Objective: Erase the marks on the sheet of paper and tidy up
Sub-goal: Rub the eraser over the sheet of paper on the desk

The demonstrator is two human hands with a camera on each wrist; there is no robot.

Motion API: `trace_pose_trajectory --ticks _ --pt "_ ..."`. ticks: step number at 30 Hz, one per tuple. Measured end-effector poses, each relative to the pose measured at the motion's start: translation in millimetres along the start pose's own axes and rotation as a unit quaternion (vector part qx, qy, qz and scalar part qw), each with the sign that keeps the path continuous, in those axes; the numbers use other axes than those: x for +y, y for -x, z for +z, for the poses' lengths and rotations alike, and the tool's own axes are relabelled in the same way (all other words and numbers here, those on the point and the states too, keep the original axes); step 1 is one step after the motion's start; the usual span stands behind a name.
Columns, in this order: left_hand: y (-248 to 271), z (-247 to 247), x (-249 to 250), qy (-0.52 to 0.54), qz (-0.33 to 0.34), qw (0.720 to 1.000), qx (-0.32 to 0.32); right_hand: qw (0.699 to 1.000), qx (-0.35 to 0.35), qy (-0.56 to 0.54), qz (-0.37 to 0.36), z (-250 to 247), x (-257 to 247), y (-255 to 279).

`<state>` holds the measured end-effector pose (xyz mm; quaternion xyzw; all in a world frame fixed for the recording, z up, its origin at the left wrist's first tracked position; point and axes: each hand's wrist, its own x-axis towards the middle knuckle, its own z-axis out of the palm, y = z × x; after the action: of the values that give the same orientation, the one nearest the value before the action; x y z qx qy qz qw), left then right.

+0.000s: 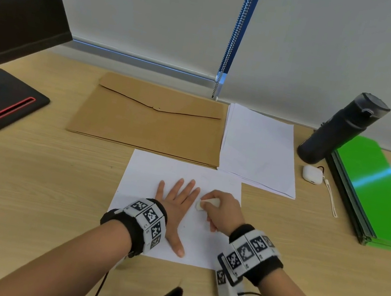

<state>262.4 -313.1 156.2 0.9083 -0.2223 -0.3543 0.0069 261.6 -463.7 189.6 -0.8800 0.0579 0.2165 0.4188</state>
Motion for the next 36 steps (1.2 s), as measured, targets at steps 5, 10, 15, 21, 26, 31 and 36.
trace_pose_trajectory --ticks 5,10,15,21,26,31,36 --pt "-1.0 0.0 -0.8 0.004 0.002 1.0 -0.004 0.992 -0.105 0.069 0.005 -3.5 4.5 13.0" --pt "-1.1 -0.5 0.6 -0.004 -0.002 1.0 -0.005 1.0 0.025 0.013 -0.004 -0.5 5.3 3.0" --pt "0.4 -1.2 0.4 -0.003 0.003 1.0 -0.008 0.994 -0.096 0.06 -0.002 3.4 7.8 23.4" --pt "1.0 -2.1 1.3 -0.004 0.001 1.0 -0.008 1.0 0.006 -0.004 -0.002 6.3 4.2 9.0" --pt "2.1 -2.8 2.0 -0.007 0.0 1.0 -0.011 0.994 -0.103 0.03 0.026 6.0 4.9 20.2" --pt "2.5 -2.4 1.0 0.001 0.001 1.0 -0.006 0.995 0.083 -0.042 0.041 -11.6 0.0 -19.1" --pt "1.4 -3.7 2.3 -0.004 -0.002 1.0 -0.017 0.998 -0.03 0.043 0.024 8.1 1.6 10.3"
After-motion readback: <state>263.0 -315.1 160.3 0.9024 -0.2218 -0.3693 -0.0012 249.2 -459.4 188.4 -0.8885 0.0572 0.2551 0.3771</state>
